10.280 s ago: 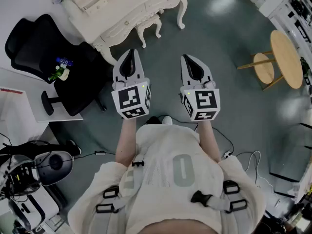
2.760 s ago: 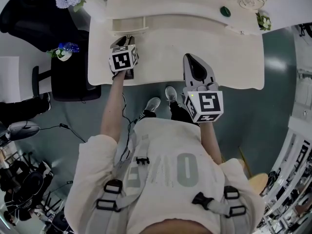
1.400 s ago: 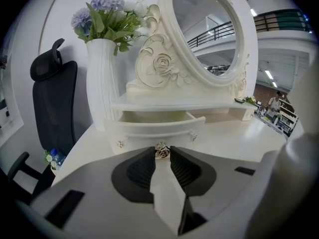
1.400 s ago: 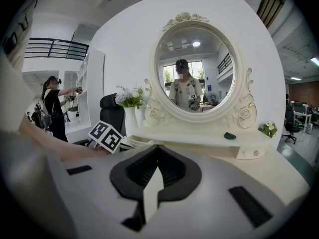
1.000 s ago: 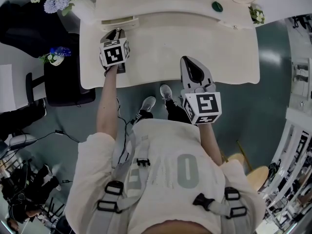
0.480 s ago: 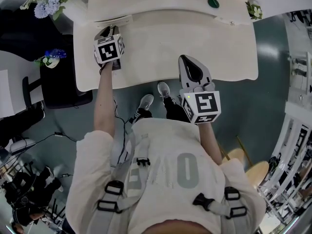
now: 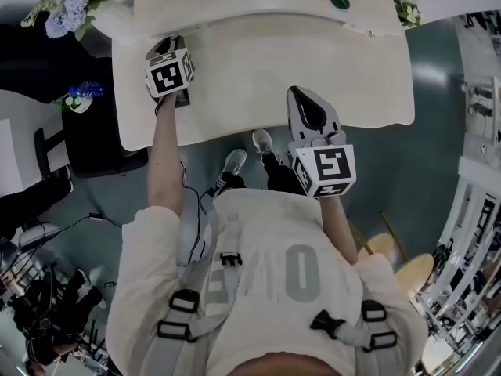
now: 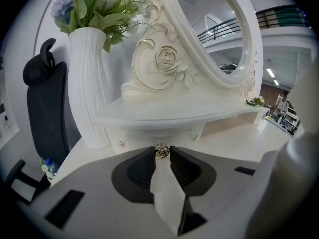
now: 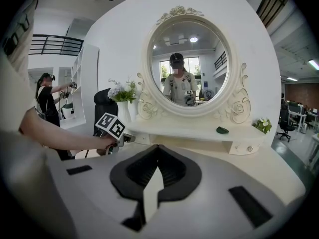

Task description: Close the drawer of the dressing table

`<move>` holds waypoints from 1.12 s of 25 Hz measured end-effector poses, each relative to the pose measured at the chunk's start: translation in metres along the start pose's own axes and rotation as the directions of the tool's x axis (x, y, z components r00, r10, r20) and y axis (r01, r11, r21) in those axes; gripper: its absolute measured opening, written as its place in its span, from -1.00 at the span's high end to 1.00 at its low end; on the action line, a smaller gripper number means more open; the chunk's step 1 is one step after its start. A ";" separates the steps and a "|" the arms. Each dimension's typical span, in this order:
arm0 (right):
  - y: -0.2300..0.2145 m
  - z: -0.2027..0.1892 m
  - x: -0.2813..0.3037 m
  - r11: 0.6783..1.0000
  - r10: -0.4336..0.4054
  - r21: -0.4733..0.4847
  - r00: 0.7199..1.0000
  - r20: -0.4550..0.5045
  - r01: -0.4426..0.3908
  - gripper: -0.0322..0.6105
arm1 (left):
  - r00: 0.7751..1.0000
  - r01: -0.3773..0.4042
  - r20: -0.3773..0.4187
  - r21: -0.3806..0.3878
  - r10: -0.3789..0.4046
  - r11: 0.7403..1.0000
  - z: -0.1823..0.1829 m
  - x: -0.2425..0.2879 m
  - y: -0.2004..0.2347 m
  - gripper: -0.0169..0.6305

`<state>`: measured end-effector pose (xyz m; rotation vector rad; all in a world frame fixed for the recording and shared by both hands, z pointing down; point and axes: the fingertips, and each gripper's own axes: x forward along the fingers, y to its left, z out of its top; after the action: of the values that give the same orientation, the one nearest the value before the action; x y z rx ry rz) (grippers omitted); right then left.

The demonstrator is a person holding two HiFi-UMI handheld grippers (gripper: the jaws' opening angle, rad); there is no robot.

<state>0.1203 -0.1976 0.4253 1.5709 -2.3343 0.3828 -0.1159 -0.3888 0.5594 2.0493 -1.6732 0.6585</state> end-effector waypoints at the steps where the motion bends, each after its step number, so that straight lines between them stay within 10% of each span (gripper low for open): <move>1: 0.000 0.000 0.000 1.000 0.000 0.001 1.000 -0.001 0.000 0.87 | 1.000 0.000 0.000 -0.002 0.000 1.000 0.001 0.001 0.000 0.63; 28: 0.010 0.015 -0.009 1.000 0.030 -0.008 0.998 0.055 -0.029 0.87 | 0.997 -0.022 0.067 -0.016 0.023 1.000 0.025 -0.032 0.001 0.62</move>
<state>0.1129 -0.1926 0.4071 1.5647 -2.4000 0.3420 -0.1199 -0.3787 0.5208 2.0661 -1.7360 0.5883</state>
